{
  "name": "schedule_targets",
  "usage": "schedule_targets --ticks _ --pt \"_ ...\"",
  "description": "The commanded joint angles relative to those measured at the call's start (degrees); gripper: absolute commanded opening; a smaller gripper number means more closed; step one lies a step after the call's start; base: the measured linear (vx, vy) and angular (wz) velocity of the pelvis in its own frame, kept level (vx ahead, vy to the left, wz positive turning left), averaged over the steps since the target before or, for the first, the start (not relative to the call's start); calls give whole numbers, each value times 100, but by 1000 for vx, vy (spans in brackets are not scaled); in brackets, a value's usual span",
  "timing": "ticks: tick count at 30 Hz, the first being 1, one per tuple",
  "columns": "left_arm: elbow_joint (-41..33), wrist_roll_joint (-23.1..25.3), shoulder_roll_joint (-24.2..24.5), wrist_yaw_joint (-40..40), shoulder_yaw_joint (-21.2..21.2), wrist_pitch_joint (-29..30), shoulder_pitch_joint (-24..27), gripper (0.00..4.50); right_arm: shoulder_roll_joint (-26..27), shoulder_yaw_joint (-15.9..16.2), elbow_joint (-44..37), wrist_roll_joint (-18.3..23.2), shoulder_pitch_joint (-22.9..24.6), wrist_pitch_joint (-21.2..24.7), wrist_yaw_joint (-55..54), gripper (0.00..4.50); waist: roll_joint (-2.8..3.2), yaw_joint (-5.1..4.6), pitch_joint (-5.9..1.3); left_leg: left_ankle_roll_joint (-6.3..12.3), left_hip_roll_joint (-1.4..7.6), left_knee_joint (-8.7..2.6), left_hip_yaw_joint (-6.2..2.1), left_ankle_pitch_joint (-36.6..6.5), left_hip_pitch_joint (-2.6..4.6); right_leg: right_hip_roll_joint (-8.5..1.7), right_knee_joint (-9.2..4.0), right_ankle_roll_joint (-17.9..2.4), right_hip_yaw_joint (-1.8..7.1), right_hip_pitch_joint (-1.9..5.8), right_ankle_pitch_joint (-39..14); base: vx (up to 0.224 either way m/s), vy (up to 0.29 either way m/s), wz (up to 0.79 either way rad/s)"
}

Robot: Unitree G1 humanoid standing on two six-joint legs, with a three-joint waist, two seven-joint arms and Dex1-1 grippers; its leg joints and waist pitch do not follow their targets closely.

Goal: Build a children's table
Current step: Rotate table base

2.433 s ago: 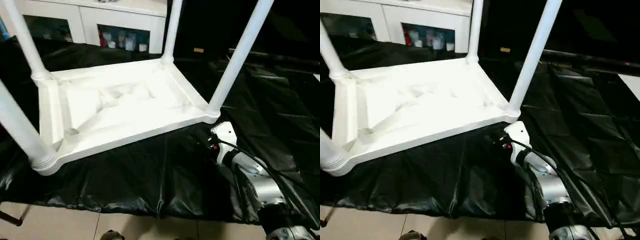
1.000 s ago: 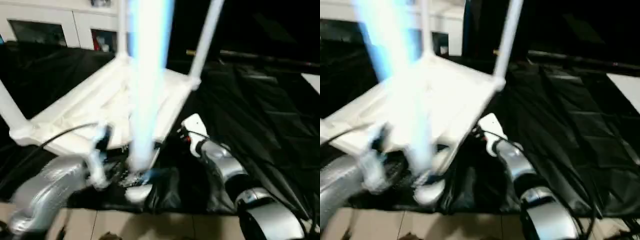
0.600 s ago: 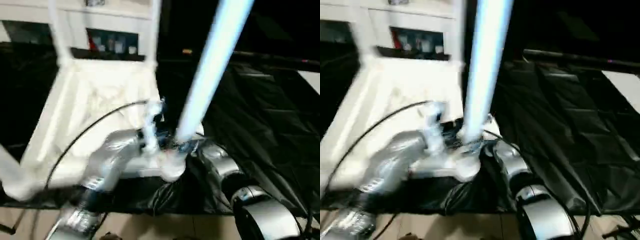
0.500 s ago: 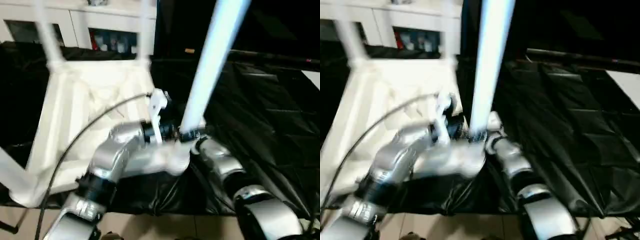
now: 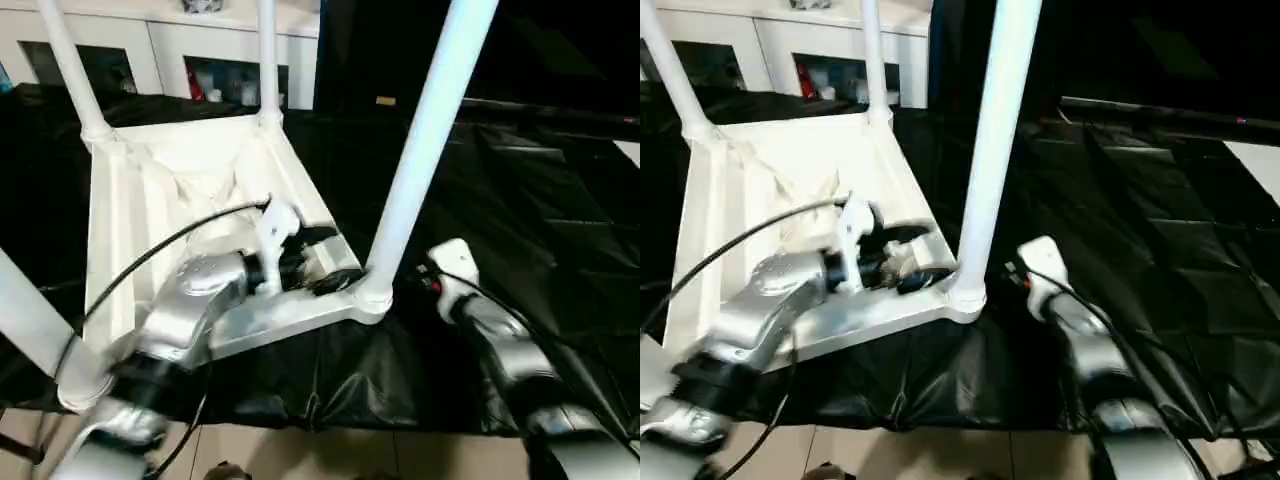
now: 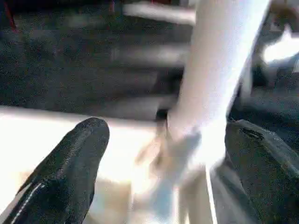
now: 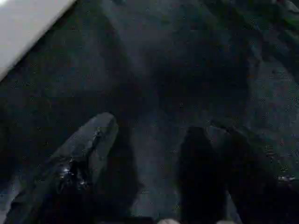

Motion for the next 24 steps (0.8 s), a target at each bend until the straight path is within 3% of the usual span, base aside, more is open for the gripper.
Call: schedule_targets --ticks 1,4,6,8,11,12,13,15,16,17,18,19,20,23,24 --pt "-644 -5 62 -110 -287 534 196 448 -204 71 -596 42 211 237 240 367 61 28 -393 0 59 -402 38 -1603 14 -231 -441 -1051 170 286 -1381 0 0 0" --pt "-1232 149 242 -62 -562 1021 465 419 -509 150 -1349 38 587 447 580 367 59 22 -370 47 56 -415 44 -1743 12 -214 -479 -1039 166 264 -1596 0 0 0" --pt "-1348 281 281 46 -634 1131 522 409 -637 182 -1667 78 745 541 785 367 23 48 -361 95 71 -407 39 -1822 18 -224 -501 -938 175 257 -1760 0 0 0" --pt "-1423 667 368 243 -815 1233 554 385 -990 243 -2524 193 1153 772 1270 367 -4 60 -342 132 61 -416 36 -1834 8 -211 -555 -736 178 257 -2072 0 0 0" --pt "-1479 789 359 448 -863 1541 524 363 -1358 242 -3308 492 1460 1207 1793 367 3 56 -333 143 48 -420 25 -1875 -6 -215 -572 -629 170 245 -2349 0 0 0" --pt "-1479 789 359 448 -863 1541 524 363 -1358 242 -3308 492 1460 1207 1793 367 44 61 -326 136 46 -423 20 -1917 2 -216 -584 -616 170 233 -2418 0 0 0" --pt "-1516 789 347 509 -845 1652 519 353 -1415 241 -3487 563 1521 1326 1879 367 14 43 -329 130 41 -418 16 -1963 -4 -223 -602 -580 160 231 -2549 0 0 0" --pt "-1488 852 343 611 -832 1810 459 330 -1529 265 -3873 741 1617 1602 2066 393 115 28 -321 102 29 -420 7 -2085 21 -212 -644 -519 154 199 -2758 0 0 0" --pt "-1519 859 351 648 -831 1919 442 324 -1569 274 -4053 788 1664 1733 2124 400 59 22 -327 122 31 -409 2 -2121 23 -218 -655 -499 148 191 -2793 0 0 0" --pt "-1496 840 326 712 -788 2035 393 320 -1623 304 -4214 836 1697 1850 2213 400 156 23 -324 103 20 -425 -15 -2112 1 -210 -639 -493 143 213 -2794 0 0 0" --pt "-1491 836 325 720 -782 2065 373 313 -1644 320 -4264 850 1708 1886 2251 414 114 19 -333 113 24 -418 -9 -2115 6 -207 -663 -480 138 207 -2795 0 0 0" --pt "-1489 831 323 733 -760 2174 320 302 -1716 370 -4442 888 1754 2015 2368 429 120 8 -335 124 13 -415 -11 -2108 0 -200 -661 -484 134 209 -2782 0 0 0" --pt "-1495 838 324 732 -744 2277 278 291 -1788 416 -4616 918 1805 2139 2475 438 192 25 -352 123 12 -412 -19 -2051 0 -204 -646 -513 139 219 -2684 0 0 0" --pt "-1567 821 379 615 -777 2468 250 278 -1883 478 -4855 977 1869 2324 2611 448 188 39 -367 186 15 -411 -9 -1864 -21 -202 -633 -591 145 237 -2415 0 0 0" --pt "-1601 829 425 556 -812 2563 233 269 -1920 497 -4958 1008 1884 2422 2661 450 280 54 -373 170 16 -413 -21 -1865 -12 -212 -620 -636 146 233 -2363 0 0 0"
